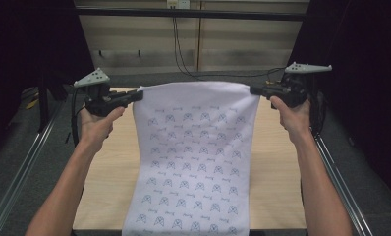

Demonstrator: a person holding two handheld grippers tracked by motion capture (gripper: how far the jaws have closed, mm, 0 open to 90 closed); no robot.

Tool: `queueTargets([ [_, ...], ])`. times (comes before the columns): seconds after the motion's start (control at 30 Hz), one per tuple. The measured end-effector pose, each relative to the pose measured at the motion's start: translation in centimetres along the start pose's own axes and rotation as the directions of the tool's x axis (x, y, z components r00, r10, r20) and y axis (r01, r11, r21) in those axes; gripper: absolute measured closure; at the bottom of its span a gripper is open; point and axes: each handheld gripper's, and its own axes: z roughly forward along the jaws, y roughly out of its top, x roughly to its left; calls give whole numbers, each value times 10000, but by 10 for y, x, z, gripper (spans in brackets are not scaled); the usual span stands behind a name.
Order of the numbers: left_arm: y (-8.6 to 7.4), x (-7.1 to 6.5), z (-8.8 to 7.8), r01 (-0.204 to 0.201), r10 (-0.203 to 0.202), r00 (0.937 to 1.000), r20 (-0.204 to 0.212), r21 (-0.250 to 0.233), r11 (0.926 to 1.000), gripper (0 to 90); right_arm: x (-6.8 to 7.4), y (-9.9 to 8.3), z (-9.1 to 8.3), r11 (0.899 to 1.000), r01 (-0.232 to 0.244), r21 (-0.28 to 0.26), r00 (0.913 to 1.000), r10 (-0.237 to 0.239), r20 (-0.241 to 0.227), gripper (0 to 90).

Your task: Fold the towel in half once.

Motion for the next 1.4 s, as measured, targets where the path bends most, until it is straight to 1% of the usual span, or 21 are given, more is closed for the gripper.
queueTargets([
  [0.1, -19, -5, -8, 229, -242, 9986, 462, 284, 9993, 869, 9, -19, -12, 9999, -153, 49, 9988, 155, -475, 879],
  [0.17, -33, -13, -14, 160, -182, 9987, 469, 466, 9988, 869, 18, -33, -17, 9996, -90, 273, 9981, 107, -611, 879],
  [0.23, -50, -21, -20, 294, -339, 9968, 723, 621, 9976, 869, 29, -50, -23, 9984, 50, 558, 9982, -16, -606, 879],
  [0.27, -60, -25, -22, 224, -294, 9958, 864, 809, 9965, 869, 33, -59, -25, 9983, -76, 579, 9972, 119, -739, 879],
  [0.4, -95, -36, -31, 282, -449, 9920, 1183, 1395, 9898, 868, 51, -99, -33, 9904, -44, 1382, 9959, 168, -893, 879],
  [0.47, -109, -39, -37, 432, -623, 9903, 1244, 1502, 9877, 868, 61, -117, -39, 9890, -156, 1469, 9926, 330, -1167, 879],
  [0.57, -132, -43, -42, 569, -768, 9917, 1029, 1839, 9813, 868, 83, -138, -43, 9786, 103, 2056, 9904, 184, -1371, 878],
  [0.6, -141, -44, -42, 603, -813, 9922, 950, 2055, 9768, 868, 89, -143, -43, 9749, 210, 2215, 9900, 106, -1405, 879],
  [0.67, -158, -46, -40, 654, -929, 9915, 912, 2680, 9612, 868, 98, -159, -39, 9638, 297, 2651, 9878, 123, -1551, 878],
  [0.73, -174, -50, -38, 960, -1332, 9857, 1037, 3046, 9476, 868, 101, -178, -33, 9515, 135, 3074, 9864, 377, -1603, 878],
  [0.77, -182, -52, -37, 994, -1424, 9834, 1122, 3232, 9411, 868, 102, -188, -29, 9414, 117, 3371, 9859, 455, -1613, 877],
  [0.83, -195, -56, -35, 989, -1573, 9797, 1239, 3835, 9182, 867, 100, -207, -22, 9236, 147, 3830, 9859, 506, -1597, 877],
  [0.9, -200, -57, -35, 1014, -1646, 9782, 1263, 4015, 9102, 866, 98, -221, -18, 9075, -340, 4186, 9826, 1070, -1521, 877],
  [0.97, -209, -59, -35, 1029, -1724, 9768, 1273, 4268, 8985, 867, 100, -226, -16, 8939, -161, 4480, 9837, 944, -1530, 877],
  [1.0, -211, -61, -35, 922, -1655, 9773, 1323, 4380, 8942, 866, 102, -229, -16, 8873, -255, 4604, 9826, 1070, -1518, 877],
  [1.07, -213, -62, -33, 942, -1740, 9746, 1408, 4471, 8895, 864, 107, -236, -14, 8711, -178, 4908, 9835, 1036, -1481, 877],
  [1.1, -215, -63, -30, 1047, -1868, 9728, 1370, 4592, 8822, 863, 108, -239, -12, 8577, -36, 5141, 9862, 882, -1403, 876],
  [1.13, -218, -64, -24, 865, -1705, 9770, 1281, 4925, 8660, 863, 109, -242, -9, 8465, 18, 5323, 9873, 831, -1354, 875],
  [1.17, -218, -65, -22, 762, -1573, 9796, 1254, 4924, 8670, 862, 107, -242, -6, 8487, -98, 5288, 9869, 934, -1316, 876],
  [1.23, -218, -63, -20, 852, -1565, 9819, 1068, 4889, 8682, 863, 105, -241, -3, 8527, -179, 5221, 9886, 932, -1183, 878],
  [1.4, -215, -50, -11, 928, -1295, 9904, 475, 4647, 8806, 866, 94, -238, 6, 8670, -337, 4971, 9926, 873, -849, 878],
])
